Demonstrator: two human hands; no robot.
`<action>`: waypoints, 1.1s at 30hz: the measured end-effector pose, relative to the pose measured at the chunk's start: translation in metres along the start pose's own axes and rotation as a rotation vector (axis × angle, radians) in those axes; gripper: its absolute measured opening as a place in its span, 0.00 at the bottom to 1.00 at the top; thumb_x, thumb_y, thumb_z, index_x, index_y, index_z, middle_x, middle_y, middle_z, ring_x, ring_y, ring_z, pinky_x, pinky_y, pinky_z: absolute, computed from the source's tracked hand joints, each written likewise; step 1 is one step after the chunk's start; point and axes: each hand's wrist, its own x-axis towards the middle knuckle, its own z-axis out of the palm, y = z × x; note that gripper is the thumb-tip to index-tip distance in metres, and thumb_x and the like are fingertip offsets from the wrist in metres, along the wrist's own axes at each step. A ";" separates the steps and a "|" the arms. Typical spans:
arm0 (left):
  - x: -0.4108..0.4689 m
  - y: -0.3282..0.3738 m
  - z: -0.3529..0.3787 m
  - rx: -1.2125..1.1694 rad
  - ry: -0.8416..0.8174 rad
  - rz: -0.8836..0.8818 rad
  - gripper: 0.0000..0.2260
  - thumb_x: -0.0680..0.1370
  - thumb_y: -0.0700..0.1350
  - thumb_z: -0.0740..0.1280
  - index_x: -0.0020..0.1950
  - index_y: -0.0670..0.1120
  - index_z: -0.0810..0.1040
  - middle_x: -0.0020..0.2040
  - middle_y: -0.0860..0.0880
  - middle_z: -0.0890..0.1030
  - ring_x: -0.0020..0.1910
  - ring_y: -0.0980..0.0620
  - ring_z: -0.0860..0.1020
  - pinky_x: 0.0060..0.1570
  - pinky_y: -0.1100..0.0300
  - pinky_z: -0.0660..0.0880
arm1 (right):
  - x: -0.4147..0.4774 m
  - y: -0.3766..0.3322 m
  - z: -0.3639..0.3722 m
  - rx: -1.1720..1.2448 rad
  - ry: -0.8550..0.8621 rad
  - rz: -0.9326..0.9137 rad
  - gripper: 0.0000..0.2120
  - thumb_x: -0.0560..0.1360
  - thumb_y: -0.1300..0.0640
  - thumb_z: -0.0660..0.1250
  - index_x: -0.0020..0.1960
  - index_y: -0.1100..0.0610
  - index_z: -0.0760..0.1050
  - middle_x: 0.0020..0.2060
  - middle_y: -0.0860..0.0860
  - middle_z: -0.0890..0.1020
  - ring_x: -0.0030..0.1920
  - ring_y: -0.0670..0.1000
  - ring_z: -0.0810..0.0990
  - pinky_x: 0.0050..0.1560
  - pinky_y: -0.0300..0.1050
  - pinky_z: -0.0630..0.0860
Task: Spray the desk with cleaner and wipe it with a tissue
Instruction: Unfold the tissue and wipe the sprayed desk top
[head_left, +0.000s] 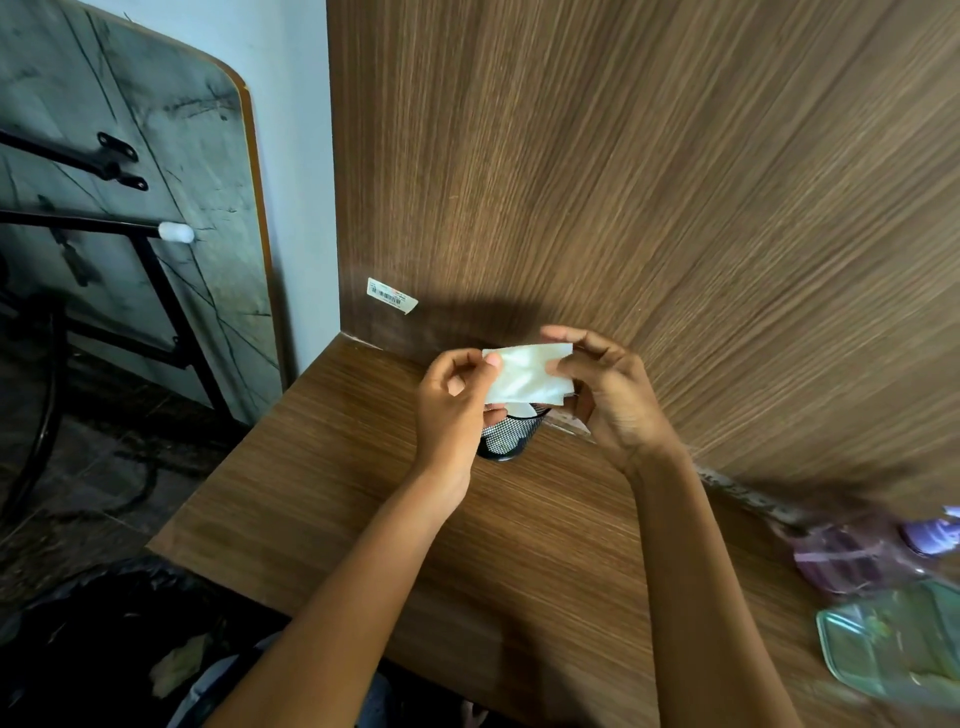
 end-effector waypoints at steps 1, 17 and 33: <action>-0.002 -0.001 0.003 0.009 -0.013 0.005 0.03 0.75 0.44 0.67 0.42 0.51 0.77 0.41 0.53 0.79 0.33 0.58 0.77 0.31 0.68 0.77 | -0.004 -0.001 -0.001 -0.006 0.002 0.005 0.14 0.72 0.69 0.62 0.48 0.53 0.79 0.34 0.48 0.81 0.36 0.48 0.78 0.35 0.41 0.76; -0.097 -0.045 0.054 0.699 -0.666 0.105 0.05 0.75 0.35 0.65 0.46 0.42 0.79 0.38 0.54 0.78 0.36 0.59 0.77 0.37 0.75 0.72 | -0.209 0.069 -0.111 -0.077 0.844 0.177 0.08 0.70 0.67 0.68 0.46 0.56 0.79 0.45 0.57 0.82 0.44 0.57 0.80 0.38 0.50 0.77; -0.075 -0.062 0.061 0.856 -0.556 0.057 0.06 0.75 0.39 0.64 0.43 0.49 0.78 0.40 0.54 0.81 0.37 0.55 0.80 0.37 0.71 0.73 | -0.235 0.152 -0.110 -1.018 0.583 0.260 0.22 0.79 0.58 0.57 0.72 0.61 0.60 0.75 0.55 0.59 0.76 0.53 0.53 0.75 0.48 0.54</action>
